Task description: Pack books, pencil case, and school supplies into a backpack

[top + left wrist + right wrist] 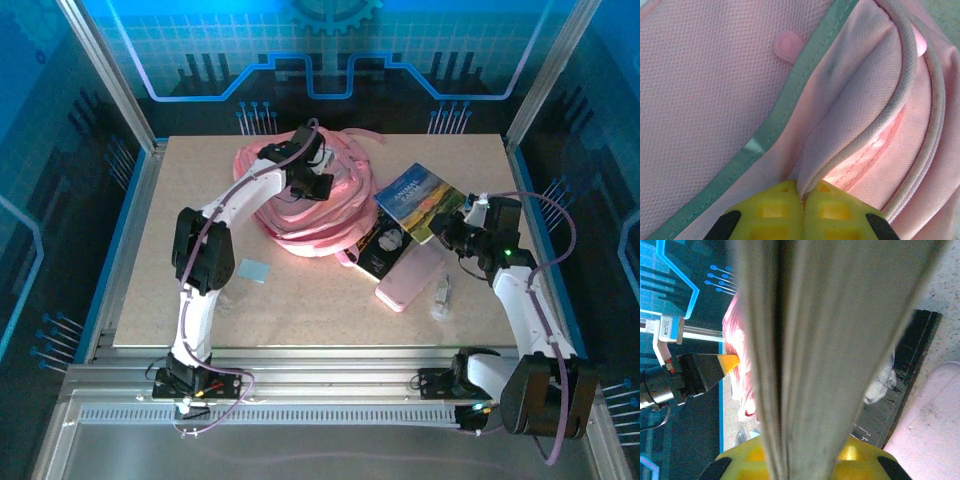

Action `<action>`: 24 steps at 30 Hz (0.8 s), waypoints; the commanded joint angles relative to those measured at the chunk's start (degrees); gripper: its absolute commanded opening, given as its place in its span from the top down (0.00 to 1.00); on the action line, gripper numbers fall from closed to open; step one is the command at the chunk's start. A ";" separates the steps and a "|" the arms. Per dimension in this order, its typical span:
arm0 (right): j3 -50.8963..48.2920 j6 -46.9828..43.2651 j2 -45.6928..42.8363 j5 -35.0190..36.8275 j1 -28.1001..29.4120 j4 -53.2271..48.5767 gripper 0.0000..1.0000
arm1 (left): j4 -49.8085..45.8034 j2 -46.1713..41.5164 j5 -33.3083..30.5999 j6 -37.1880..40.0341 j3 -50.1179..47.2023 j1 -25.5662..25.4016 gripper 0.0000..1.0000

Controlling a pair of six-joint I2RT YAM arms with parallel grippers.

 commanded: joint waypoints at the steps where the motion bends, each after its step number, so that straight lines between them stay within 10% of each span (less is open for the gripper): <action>1: 3.64 -2.57 -2.27 -0.83 -1.09 -0.95 1.00 | 1.20 -3.81 6.60 -5.29 5.09 3.14 1.00; 24: 9.43 18.32 25.85 4.81 28.69 38.44 1.00 | -4.61 -2.76 10.75 -5.95 17.37 5.34 1.00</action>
